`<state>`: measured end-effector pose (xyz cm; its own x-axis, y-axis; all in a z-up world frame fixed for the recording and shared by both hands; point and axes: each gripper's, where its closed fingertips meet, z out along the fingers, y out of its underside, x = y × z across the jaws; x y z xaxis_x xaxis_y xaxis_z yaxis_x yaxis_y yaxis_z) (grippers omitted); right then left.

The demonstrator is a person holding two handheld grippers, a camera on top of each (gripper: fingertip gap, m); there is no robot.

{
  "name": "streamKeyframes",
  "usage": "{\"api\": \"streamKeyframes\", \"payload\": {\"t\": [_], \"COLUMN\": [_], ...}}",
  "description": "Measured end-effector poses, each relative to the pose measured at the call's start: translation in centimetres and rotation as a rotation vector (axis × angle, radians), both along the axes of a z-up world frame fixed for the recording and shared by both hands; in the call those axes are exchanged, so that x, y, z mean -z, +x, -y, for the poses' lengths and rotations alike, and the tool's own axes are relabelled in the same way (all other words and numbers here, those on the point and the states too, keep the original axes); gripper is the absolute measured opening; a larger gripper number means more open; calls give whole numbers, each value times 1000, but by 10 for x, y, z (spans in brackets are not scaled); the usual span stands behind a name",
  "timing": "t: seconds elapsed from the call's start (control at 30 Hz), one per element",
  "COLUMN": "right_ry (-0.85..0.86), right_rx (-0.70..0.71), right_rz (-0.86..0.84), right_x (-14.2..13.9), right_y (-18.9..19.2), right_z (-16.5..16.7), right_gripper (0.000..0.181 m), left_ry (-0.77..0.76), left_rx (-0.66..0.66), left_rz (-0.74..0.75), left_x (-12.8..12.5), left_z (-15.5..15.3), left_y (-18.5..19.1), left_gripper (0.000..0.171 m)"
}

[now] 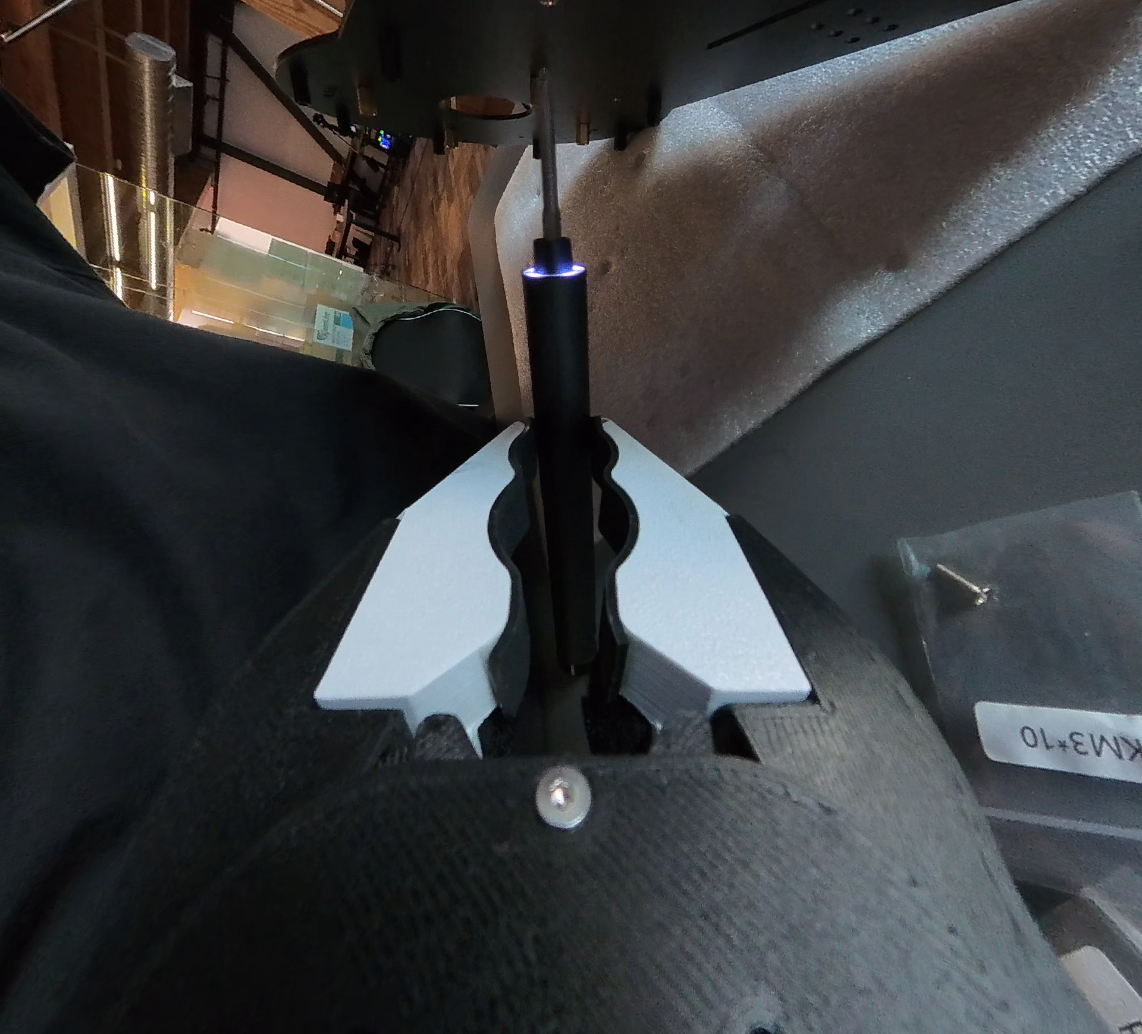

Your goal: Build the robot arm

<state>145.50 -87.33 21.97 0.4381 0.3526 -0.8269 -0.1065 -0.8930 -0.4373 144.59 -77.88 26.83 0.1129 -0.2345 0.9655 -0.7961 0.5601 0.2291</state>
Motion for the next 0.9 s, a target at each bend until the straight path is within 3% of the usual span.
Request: {"api": "streamKeyframes", "payload": {"t": [0.43, 0.77, 0.9], "right_ry": [10, 8, 16], "right_rx": [0, -1, 0], "right_rz": [-3, -2, -4], "right_x": [-1, -1, -2], "right_y": [-1, -1, -1], "right_z": [0, 0, 0], "right_gripper": [16, 16, 16], "left_ry": [24, 52, 86], "left_rx": [104, 64, -9], "left_rz": [-39, -46, -13], "left_x": [1, 3, 9], "left_z": [-1, -6, -5], "left_y": [-5, 0, 8], "left_gripper": [3, 18, 21]}}
